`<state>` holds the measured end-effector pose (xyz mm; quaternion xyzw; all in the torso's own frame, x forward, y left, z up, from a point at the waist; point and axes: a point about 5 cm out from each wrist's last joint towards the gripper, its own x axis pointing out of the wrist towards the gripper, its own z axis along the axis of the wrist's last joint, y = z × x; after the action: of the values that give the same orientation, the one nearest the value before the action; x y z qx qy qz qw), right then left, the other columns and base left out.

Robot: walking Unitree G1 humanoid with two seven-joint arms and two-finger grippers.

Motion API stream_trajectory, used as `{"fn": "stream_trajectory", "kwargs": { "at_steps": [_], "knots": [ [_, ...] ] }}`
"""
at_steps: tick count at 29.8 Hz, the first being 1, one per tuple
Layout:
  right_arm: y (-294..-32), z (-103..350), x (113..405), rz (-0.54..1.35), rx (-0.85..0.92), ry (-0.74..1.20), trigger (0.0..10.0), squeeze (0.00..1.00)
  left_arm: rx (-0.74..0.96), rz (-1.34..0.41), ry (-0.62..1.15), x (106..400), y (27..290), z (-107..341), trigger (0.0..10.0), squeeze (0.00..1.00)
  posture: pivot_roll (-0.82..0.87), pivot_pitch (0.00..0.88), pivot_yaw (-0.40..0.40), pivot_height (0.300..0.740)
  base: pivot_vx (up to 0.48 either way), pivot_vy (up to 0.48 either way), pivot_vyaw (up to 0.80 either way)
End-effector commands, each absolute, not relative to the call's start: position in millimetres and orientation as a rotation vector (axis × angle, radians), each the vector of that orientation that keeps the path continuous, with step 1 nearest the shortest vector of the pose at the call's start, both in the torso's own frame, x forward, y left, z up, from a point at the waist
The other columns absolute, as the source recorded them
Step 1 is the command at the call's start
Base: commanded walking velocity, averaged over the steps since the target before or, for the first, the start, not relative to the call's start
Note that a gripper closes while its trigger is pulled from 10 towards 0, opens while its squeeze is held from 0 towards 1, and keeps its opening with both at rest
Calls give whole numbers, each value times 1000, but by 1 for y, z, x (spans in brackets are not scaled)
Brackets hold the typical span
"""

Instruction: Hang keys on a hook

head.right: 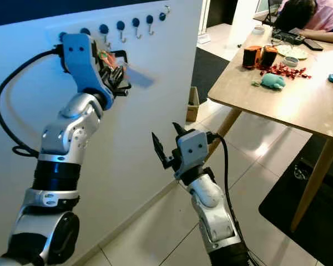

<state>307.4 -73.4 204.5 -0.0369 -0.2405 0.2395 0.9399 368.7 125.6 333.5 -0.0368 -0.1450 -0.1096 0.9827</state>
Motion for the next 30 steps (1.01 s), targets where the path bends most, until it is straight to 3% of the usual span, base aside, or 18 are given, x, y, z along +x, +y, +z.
{"fn": "stream_trajectory", "kwargs": {
  "at_steps": [1,9,10,12,16,30],
  "knots": [
    [-74,203,306,487,-80,-485,10000,0,-69,-232,-314,365,122,335,10000,0,115,192,5,740,0,0,0],
    [-73,203,306,493,-76,-486,10000,0,-95,-140,-408,359,142,354,10000,0,127,194,-1,740,0,0,0],
    [-72,203,307,496,-76,-486,10000,0,-52,-101,-410,361,148,355,10000,0,126,192,0,740,0,0,0],
    [-72,204,307,495,-75,-488,10000,0,211,-127,-355,364,148,343,10000,0,126,192,0,740,0,0,0],
    [-73,204,307,491,-76,-490,10000,0,376,-171,-328,363,147,329,10000,0,120,193,4,740,0,0,0],
    [-74,204,307,492,-77,-489,10000,0,252,-28,-330,357,168,326,10000,0,125,191,-3,740,0,0,0]
  ]
}}
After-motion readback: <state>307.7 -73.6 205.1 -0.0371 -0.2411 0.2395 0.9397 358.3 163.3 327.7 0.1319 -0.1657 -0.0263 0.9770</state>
